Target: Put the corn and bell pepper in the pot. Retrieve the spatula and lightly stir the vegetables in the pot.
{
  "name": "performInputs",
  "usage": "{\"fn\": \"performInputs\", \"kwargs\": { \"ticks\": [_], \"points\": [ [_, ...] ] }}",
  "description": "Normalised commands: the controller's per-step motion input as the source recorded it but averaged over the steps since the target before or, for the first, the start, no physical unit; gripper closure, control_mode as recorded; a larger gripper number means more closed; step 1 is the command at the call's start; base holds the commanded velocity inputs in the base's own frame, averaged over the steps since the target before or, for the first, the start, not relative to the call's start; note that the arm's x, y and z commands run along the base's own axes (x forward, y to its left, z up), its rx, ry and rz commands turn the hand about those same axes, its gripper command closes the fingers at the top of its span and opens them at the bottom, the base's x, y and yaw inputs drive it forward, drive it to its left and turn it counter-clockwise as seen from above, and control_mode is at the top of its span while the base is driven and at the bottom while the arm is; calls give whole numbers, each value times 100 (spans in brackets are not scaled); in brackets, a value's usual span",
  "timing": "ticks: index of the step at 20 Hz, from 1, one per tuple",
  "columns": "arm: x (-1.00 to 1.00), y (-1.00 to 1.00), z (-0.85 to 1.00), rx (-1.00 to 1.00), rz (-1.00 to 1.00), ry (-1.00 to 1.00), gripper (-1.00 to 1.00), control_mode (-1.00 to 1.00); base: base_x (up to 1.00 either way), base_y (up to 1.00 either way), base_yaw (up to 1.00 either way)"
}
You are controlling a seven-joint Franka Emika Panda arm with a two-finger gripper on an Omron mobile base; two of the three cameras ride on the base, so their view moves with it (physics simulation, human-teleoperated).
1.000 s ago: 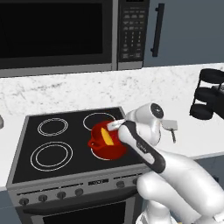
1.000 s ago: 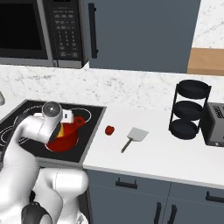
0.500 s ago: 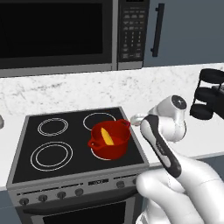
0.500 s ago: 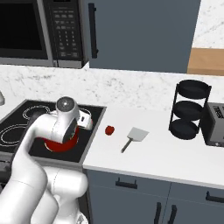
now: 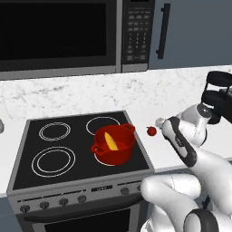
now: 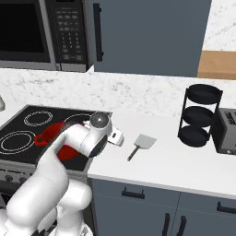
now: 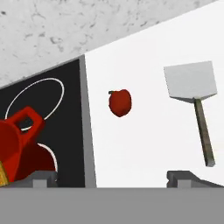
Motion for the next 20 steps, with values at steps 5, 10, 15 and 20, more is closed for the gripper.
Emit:
{"fn": "performInputs", "kwargs": {
  "ticks": [5, 10, 15, 20],
  "points": [
    [88, -39, -37, 0, 2, 18, -100, -100, 0, 0, 0],
    [81, 0, -14, 0, 4, 16, -100, -100, 0, 0, 0],
    [49, -5, -6, 3, 9, 1, -100, -100, 0, 0, 0],
    [17, -3, -38, 0, 7, 3, -100, -100, 0, 0, 0]
  ]
}}
